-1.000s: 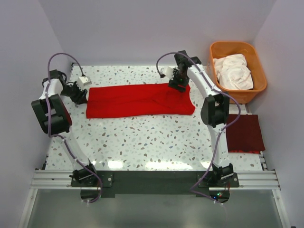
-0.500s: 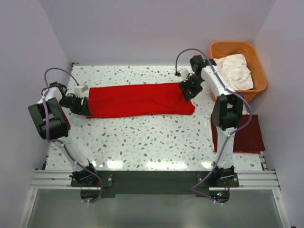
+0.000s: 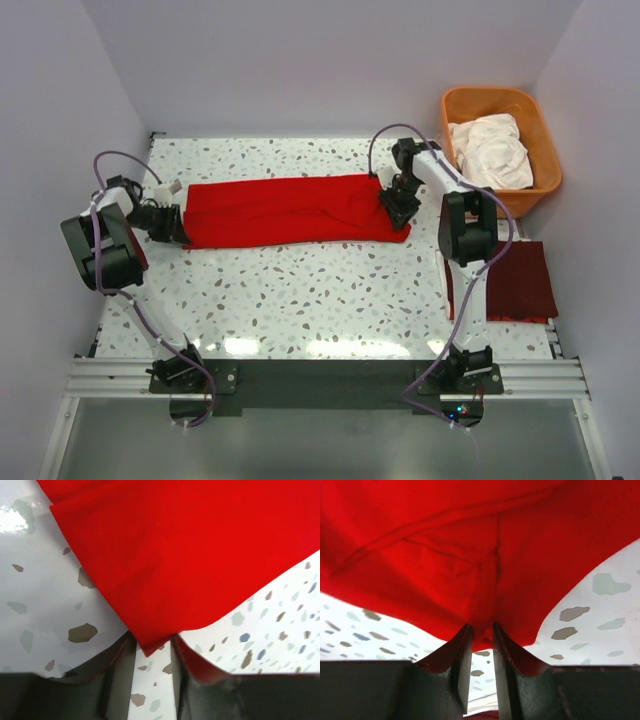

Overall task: Fold and stack the t-shirts
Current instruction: Fold the tshirt

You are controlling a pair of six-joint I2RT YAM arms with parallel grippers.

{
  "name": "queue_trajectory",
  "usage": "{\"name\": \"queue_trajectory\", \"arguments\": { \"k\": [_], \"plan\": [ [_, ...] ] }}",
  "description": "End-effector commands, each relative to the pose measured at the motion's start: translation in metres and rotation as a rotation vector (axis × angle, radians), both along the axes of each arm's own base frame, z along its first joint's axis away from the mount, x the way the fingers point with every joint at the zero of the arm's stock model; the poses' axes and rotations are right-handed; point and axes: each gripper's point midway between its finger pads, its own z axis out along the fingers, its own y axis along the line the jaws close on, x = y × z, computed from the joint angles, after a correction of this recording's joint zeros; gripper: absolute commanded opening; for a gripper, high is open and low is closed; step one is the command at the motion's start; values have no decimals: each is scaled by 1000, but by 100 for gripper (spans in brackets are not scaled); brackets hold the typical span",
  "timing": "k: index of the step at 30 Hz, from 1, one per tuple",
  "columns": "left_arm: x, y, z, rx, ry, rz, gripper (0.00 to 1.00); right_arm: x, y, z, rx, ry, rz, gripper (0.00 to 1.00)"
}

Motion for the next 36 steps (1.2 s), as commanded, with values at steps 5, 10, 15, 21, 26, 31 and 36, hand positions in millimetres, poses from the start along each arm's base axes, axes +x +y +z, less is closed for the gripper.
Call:
{"name": "queue_trajectory", "arguments": {
  "k": [5, 10, 15, 21, 26, 31, 36],
  "plan": [
    [-11, 14, -29, 65, 89, 51, 3, 18, -34, -27, -185, -54, -3, 0],
    [-40, 7, -33, 85, 131, 24, 0, 53, -41, -31, -246, -166, -5, 0],
    [-62, -4, -28, 87, 134, 49, 0, 90, -34, -25, -299, -284, 11, 0],
    [-47, -17, 20, 45, -45, 34, 36, 121, -28, 9, -293, -413, -5, 12],
    [19, -29, 99, 121, -407, -136, 49, 114, -10, 58, -167, -466, -21, 38],
    [81, -121, 150, 193, -762, -513, 50, 97, 4, 85, -61, -476, -39, 45],
    [121, -207, 135, 188, -837, -740, 47, 90, 17, 71, 6, -415, -43, 39]
  ]
}}
